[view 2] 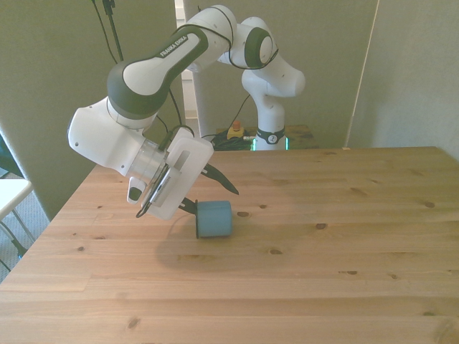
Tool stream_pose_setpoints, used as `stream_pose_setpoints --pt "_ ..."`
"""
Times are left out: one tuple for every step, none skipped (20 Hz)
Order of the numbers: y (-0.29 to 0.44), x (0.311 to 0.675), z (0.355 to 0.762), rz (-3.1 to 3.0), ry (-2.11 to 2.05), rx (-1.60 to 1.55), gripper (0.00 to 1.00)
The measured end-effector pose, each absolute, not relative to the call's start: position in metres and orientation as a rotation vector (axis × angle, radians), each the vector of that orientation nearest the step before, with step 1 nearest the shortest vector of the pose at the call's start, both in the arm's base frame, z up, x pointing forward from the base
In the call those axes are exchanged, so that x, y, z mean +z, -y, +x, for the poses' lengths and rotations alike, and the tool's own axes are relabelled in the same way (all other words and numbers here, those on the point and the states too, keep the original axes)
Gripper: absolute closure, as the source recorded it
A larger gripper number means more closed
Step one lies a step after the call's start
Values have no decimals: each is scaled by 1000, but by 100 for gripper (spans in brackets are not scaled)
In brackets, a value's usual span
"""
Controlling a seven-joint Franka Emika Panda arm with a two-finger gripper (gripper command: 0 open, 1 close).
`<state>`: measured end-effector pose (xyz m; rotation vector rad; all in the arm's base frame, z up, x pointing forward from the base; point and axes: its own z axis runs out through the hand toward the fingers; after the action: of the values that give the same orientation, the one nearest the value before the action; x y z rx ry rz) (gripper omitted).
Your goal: Flip the mug upright
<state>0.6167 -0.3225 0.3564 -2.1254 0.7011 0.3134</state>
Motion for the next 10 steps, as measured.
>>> stream_pose_setpoints --pt "323 356 617 -2125 -701 314 100" --pt "323 355 618 -2125 -702 315 100" --pt "322 355 618 -2124 -705 318 100" --pt "321 355 619 -2124 -710 323 100" --pt "319 355 620 -2124 -716 327 100" --pt "317 356 621 -2126 -722 331 100" --pt "315 357 622 -2129 -730 336 100" --pt "314 358 623 -2135 -739 340 100" --pt "312 359 624 -2142 -746 345 100" --pt "311 360 624 -2148 -752 349 100"
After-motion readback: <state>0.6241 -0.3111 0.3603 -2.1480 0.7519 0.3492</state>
